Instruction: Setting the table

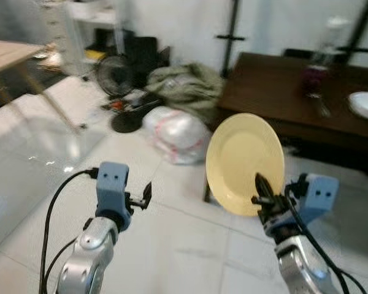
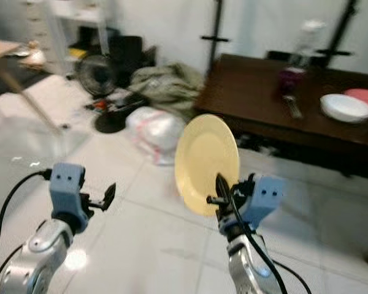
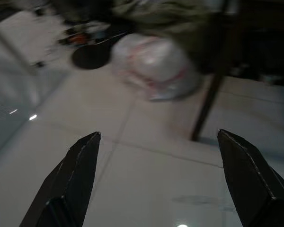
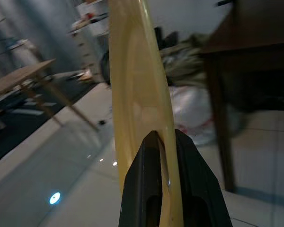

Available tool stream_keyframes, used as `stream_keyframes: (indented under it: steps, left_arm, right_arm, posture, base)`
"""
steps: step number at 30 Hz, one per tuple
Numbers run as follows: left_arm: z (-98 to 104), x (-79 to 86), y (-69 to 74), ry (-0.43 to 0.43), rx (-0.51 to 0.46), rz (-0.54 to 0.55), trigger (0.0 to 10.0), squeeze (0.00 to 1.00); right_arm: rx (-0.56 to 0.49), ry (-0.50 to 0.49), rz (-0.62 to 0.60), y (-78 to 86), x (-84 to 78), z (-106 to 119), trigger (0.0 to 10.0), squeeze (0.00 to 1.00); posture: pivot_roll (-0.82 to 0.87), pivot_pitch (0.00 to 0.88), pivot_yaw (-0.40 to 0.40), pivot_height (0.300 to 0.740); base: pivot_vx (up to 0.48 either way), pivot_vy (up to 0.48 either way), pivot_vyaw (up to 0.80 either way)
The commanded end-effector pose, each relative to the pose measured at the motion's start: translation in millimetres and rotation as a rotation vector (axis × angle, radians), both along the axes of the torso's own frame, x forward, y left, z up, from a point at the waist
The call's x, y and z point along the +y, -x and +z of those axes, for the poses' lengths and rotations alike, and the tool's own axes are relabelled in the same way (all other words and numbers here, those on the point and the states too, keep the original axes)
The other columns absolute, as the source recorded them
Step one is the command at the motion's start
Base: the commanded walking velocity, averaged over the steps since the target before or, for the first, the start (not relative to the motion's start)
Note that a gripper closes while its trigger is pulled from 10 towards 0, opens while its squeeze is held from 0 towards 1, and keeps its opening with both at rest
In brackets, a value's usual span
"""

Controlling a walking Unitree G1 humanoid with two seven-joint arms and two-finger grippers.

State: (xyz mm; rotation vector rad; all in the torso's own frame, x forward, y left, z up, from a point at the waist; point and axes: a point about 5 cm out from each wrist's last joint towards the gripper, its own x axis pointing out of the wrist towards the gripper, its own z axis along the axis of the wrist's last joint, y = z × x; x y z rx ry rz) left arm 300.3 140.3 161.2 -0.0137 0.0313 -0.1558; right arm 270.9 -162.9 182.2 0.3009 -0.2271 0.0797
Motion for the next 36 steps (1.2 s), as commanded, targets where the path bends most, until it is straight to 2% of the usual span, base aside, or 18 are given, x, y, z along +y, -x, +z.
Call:
stream_keyframes:
  steps: [1, 13, 23, 28, 36]
  left_arm:
    - [-5, -1.1, 0.6, -0.010, 0.018, 0.002, 10.0, 0.00]
    - [-9, -3.8, -0.7, 0.011, 0.058, 0.023, 10.0, 0.00]
    - [-5, -1.7, -4.0, -0.008, 0.020, 0.060, 10.0, 0.00]
    - [-4, 2.4, -8.7, -0.031, 0.015, 0.107, 10.0, 0.00]
    - [-2, 2.6, -9.5, -0.031, 0.005, 0.103, 10.0, 0.00]
  right_arm:
    - [0.007, -0.010, -0.012, 1.9, -2.6, -2, 10.0, 0.00]
    - [0.003, -0.015, -0.011, 2.1, -1.9, -2, 10.0, 0.00]
    - [0.000, -0.022, -0.008, 1.4, -0.4, -2, 10.0, 0.00]
    - [0.000, -0.017, -0.002, -0.1, 3.0, -1, 10.0, 0.00]
    - [-0.002, -0.037, -0.014, -1.4, 2.1, -2, 10.0, 0.00]
  posture:
    - [0.02, 0.043, 0.067, 0.740]
    - [0.02, 0.047, 0.069, 0.740]
    - [0.02, 0.047, 0.068, 0.740]
    - [0.03, 0.044, 0.067, 0.740]
    - [0.03, 0.042, 0.070, 0.740]
  base:
    - [0.000, 0.000, 0.79]
    - [0.000, 0.000, 0.79]
    - [0.000, 0.000, 0.79]
    - [0.465, 0.000, 0.00]
    - [0.465, 0.000, 0.00]
